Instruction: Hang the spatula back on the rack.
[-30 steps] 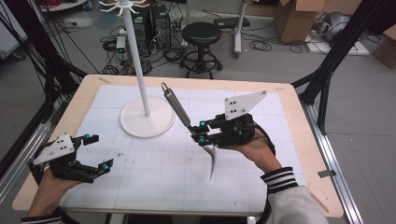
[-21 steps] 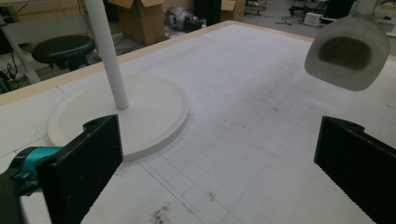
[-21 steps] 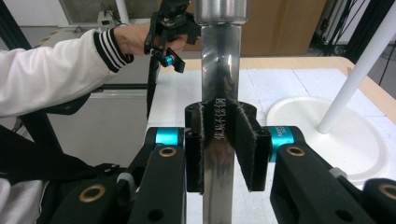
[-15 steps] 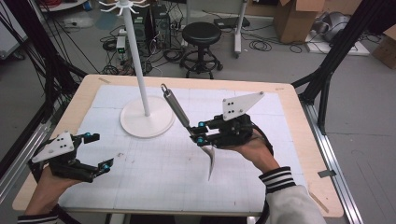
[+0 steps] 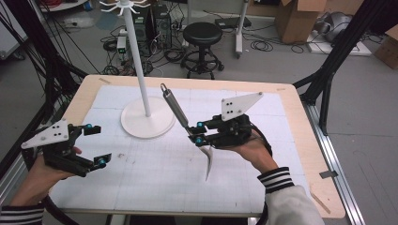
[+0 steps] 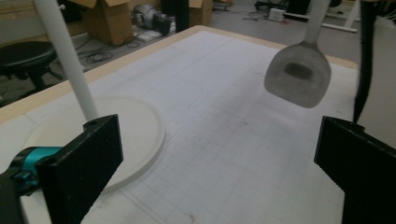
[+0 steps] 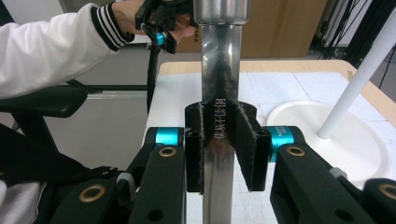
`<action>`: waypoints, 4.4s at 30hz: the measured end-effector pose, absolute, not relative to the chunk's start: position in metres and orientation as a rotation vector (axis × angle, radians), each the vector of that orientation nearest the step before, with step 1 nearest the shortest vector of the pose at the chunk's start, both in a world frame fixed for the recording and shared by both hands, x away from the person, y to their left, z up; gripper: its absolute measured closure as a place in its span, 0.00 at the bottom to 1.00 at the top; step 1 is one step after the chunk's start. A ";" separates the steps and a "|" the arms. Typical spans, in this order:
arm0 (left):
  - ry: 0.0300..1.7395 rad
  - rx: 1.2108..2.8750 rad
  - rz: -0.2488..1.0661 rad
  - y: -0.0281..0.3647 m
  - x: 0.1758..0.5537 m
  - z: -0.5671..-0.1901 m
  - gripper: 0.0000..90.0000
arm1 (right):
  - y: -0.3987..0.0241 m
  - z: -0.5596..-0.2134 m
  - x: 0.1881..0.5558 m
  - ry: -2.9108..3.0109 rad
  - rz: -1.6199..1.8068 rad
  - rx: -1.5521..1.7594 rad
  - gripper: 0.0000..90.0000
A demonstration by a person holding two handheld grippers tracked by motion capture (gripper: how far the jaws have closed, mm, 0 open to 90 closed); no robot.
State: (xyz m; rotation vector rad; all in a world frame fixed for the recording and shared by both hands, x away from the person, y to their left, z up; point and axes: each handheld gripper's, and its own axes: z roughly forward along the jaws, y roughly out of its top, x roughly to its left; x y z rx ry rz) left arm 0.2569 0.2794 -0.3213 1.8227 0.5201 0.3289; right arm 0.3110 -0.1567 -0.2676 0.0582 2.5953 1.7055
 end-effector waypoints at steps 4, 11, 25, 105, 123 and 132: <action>0.468 1.832 0.292 0.273 0.260 -0.309 0.02 | -0.158 -0.267 0.311 2.599 1.712 0.061 0.83; 0.400 1.862 0.254 0.256 0.265 -0.287 0.02 | -0.159 -0.267 0.310 2.599 1.717 0.061 0.83; 0.222 1.877 0.224 0.215 0.266 -0.237 0.02 | -0.156 -0.268 0.310 2.613 1.725 0.036 0.83; -0.011 1.926 0.030 0.126 0.295 -0.202 0.66 | -0.144 -0.293 0.305 2.684 1.673 -0.016 0.83; 0.014 1.916 0.045 0.125 0.295 -0.199 0.76 | -0.142 -0.292 0.305 2.682 1.668 -0.006 0.83; 0.047 1.917 0.059 0.122 0.293 -0.194 0.77 | -0.143 -0.291 0.305 2.668 1.685 -0.001 0.83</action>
